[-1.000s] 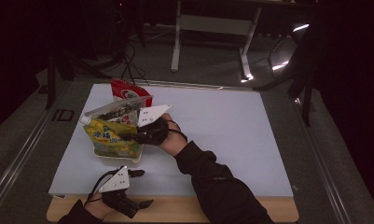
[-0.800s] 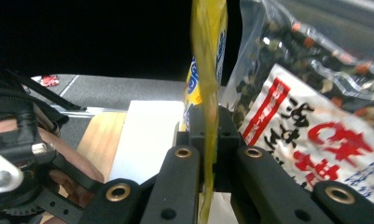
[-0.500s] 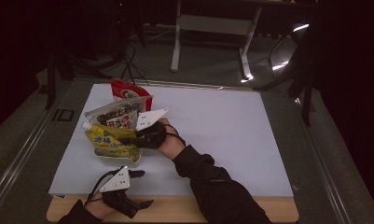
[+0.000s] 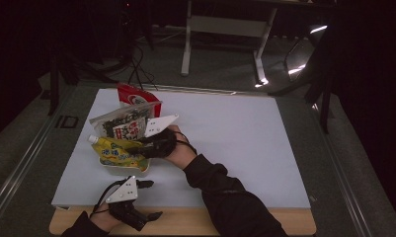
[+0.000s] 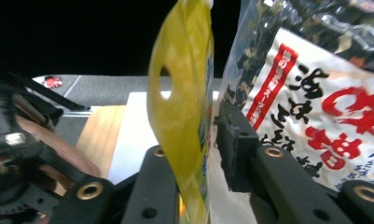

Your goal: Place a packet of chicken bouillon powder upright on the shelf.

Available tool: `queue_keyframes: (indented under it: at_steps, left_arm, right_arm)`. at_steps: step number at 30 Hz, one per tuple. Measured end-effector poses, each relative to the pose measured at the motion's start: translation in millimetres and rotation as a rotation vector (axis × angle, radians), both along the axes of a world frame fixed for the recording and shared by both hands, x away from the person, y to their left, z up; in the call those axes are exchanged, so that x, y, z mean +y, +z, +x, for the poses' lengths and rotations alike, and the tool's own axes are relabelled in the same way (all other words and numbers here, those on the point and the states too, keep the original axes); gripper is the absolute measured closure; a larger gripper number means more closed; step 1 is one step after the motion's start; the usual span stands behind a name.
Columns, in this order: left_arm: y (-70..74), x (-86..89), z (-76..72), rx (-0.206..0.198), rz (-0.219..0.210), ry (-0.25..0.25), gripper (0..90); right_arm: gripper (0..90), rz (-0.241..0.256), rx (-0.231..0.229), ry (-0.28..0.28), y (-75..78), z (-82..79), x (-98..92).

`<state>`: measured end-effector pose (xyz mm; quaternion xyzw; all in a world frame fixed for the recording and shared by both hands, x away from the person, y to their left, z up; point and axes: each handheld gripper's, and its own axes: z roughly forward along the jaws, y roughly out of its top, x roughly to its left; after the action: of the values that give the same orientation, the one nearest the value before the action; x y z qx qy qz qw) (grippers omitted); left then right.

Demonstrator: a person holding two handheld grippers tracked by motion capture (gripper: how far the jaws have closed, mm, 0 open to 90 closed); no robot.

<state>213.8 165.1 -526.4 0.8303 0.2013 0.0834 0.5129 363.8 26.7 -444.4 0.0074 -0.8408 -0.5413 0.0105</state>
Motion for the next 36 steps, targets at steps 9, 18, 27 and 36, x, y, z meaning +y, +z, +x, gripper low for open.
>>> queue_keyframes:
  at_steps: [9,18,27,36]
  left_arm:
    - [-0.9,-1.4,0.8,0.000,0.007,-0.002,2.6]
    - [-2.1,-3.5,1.7,0.007,0.007,-0.006,2.6]
    - [-1.5,-3.2,1.5,0.007,0.004,-0.004,2.6]
    - [-1.5,-4.1,2.0,0.008,0.005,-0.004,2.5]
  right_arm:
    - [49.6,0.010,-0.010,-0.041,14.1,-1.6,-16.4]
    - [35.7,0.031,-0.024,-0.095,21.3,-2.6,-40.2]
    - [23.2,0.061,-0.012,-0.156,14.3,-4.8,-69.5]
    - [17.2,0.054,0.040,-0.226,-6.8,1.1,-103.9]
